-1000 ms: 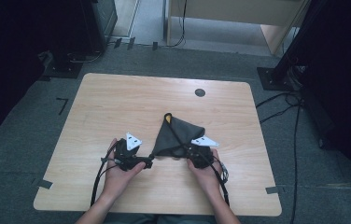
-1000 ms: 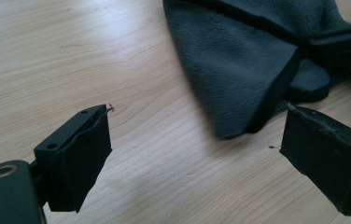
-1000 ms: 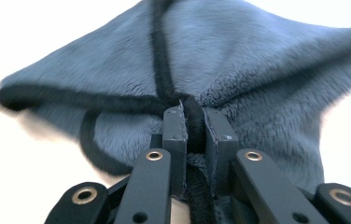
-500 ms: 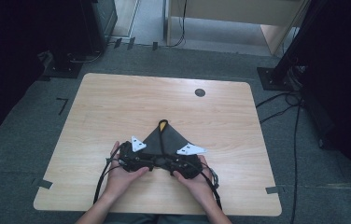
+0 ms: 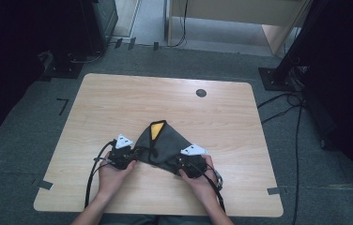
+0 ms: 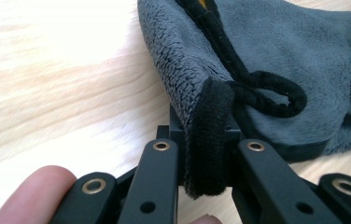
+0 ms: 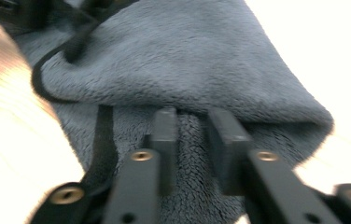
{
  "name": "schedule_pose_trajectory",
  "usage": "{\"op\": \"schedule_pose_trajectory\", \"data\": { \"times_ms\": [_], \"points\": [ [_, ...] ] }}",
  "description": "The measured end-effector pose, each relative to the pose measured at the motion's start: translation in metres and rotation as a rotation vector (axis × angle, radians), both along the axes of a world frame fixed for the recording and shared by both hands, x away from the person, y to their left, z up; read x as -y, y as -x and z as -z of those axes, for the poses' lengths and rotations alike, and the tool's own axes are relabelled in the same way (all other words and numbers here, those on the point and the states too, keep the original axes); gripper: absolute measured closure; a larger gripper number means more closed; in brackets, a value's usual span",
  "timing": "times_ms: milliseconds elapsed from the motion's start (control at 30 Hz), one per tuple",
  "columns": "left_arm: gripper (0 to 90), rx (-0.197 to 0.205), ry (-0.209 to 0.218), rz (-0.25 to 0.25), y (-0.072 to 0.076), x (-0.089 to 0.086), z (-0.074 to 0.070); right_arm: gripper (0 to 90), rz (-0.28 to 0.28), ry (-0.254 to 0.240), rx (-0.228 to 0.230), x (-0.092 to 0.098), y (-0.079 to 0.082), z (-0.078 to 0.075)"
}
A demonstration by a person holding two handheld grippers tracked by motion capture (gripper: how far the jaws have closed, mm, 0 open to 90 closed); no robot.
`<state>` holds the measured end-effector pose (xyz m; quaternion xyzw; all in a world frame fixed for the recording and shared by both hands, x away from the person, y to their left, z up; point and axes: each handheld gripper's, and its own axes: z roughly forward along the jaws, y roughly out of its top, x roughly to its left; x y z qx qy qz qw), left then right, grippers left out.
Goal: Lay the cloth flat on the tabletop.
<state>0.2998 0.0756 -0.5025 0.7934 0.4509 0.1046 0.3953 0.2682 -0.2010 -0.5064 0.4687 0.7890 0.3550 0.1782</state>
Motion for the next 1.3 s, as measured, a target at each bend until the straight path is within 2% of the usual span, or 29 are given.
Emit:
{"op": "schedule_pose_trajectory", "data": {
  "times_ms": [33,100,200,267,300,333,367,400,467,567,633,700,733,767,800,867,900,967,1000,1033,1133,1167,1233,1300],
  "points": [
    [83.3,-0.013,0.010,0.005,0.001,-0.005,-0.001,80.7,-0.001,-0.017,-0.011,0.004,-0.001,0.000],
    [83.3,-0.080,0.041,0.049,0.002,-0.014,-0.001,82.3,-0.003,-0.043,-0.021,0.010,-0.002,-0.003],
    [83.3,-0.155,0.029,0.138,0.004,-0.024,-0.003,83.0,0.005,-0.067,-0.002,0.018,-0.002,-0.010],
    [82.7,-0.184,0.027,0.183,0.006,-0.029,-0.003,82.6,0.010,-0.098,0.016,0.023,-0.003,-0.017],
    [81.6,-0.181,0.010,0.188,0.006,-0.032,-0.004,83.4,0.023,-0.100,0.029,0.025,-0.003,-0.020],
    [77.6,-0.163,0.010,0.187,0.006,-0.035,-0.005,80.8,0.051,-0.079,0.050,0.027,-0.003,-0.022],
    [72.0,-0.149,0.029,0.187,0.006,-0.039,-0.006,73.1,0.087,-0.047,0.071,0.029,-0.002,-0.024],
    [64.9,-0.140,0.045,0.177,0.005,-0.042,-0.008,69.1,0.120,-0.036,0.081,0.032,-0.003,-0.025],
    [49.8,-0.104,0.067,0.140,0.004,-0.047,-0.013,68.5,0.129,-0.088,0.081,0.036,-0.002,-0.029],
    [41.9,-0.048,0.133,0.070,0.006,-0.053,-0.023,61.3,0.066,-0.092,0.127,0.026,0.004,-0.036],
    [39.3,-0.010,0.156,0.037,0.008,-0.053,-0.028,57.7,0.026,-0.101,0.151,0.015,0.009,-0.041],
    [38.8,0.003,0.177,0.048,0.010,-0.048,-0.029,55.3,-0.025,-0.120,0.149,0.002,0.012,-0.043],
    [38.1,-0.005,0.181,0.083,0.011,-0.041,-0.026,53.9,-0.058,-0.133,0.132,-0.005,0.014,-0.041],
    [36.1,-0.008,0.162,0.107,0.012,-0.034,-0.023,52.1,-0.108,-0.142,0.085,-0.015,0.015,-0.038],
    [34.3,-0.007,0.116,0.122,0.014,-0.024,-0.019,50.2,-0.139,-0.142,0.056,-0.021,0.016,-0.034],
    [33.0,-0.007,-0.006,0.126,0.017,-0.006,-0.008,49.6,-0.185,-0.083,0.030,-0.037,0.019,-0.024],
    [33.0,-0.010,-0.052,0.119,0.018,0.001,-0.003,49.6,-0.196,-0.046,0.023,-0.043,0.020,-0.019],
    [36.5,-0.001,-0.099,0.096,0.018,0.006,0.002,49.9,-0.196,0.017,-0.009,-0.051,0.020,-0.007],
    [44.2,0.018,-0.115,0.070,0.019,0.005,0.004,53.0,-0.195,0.039,-0.015,-0.053,0.019,-0.004],
    [52.8,0.017,-0.098,0.070,0.018,0.002,0.005,57.5,-0.182,0.060,-0.008,-0.053,0.019,0.002],
    [70.0,-0.018,-0.004,0.050,0.011,-0.016,0.004,78.5,-0.160,0.058,-0.013,-0.049,0.016,0.000],
    [73.8,-0.021,0.020,0.039,0.009,-0.022,0.003,81.2,-0.158,0.052,-0.013,-0.046,0.015,-0.002],
    [79.2,-0.001,0.026,-0.009,0.007,-0.034,-0.001,82.5,-0.159,0.019,-0.011,-0.039,0.012,-0.008],
    [80.9,0.009,0.023,-0.049,0.005,-0.048,-0.004,82.8,-0.134,-0.012,0.016,-0.028,0.006,-0.019]
  ]
}}
